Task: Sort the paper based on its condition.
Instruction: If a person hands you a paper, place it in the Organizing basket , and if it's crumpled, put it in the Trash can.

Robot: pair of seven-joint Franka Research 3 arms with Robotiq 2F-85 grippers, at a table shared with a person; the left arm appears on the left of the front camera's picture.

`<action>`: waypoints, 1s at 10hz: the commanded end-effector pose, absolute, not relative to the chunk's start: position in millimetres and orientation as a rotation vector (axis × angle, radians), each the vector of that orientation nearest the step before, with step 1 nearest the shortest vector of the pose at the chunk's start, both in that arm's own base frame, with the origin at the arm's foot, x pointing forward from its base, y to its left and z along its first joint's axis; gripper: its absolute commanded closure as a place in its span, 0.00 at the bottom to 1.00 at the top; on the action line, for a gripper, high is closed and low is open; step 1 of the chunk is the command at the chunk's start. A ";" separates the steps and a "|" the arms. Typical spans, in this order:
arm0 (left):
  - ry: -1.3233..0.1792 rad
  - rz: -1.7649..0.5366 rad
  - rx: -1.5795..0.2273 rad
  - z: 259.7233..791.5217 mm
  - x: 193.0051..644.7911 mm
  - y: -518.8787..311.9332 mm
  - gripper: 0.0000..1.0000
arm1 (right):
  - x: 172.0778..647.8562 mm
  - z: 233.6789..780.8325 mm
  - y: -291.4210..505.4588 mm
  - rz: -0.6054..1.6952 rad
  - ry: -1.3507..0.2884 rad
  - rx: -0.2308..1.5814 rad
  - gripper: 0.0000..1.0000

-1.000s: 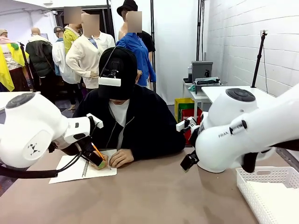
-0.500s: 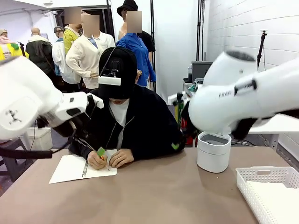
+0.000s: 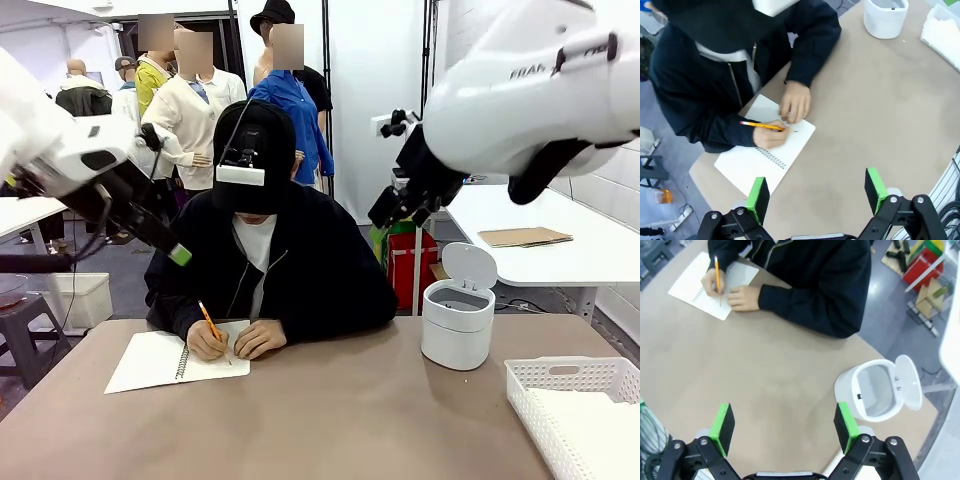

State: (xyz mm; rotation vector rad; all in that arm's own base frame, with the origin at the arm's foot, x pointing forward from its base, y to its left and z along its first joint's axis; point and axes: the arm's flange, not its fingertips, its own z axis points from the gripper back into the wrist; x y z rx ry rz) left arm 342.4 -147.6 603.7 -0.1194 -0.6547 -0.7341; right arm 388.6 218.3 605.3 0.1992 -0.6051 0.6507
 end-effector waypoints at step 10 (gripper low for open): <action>-0.761 -0.678 -0.109 646.2 332.5 -86.4 0.00 | 386.8 631.9 184.4 0.630 -0.681 0.186 0.00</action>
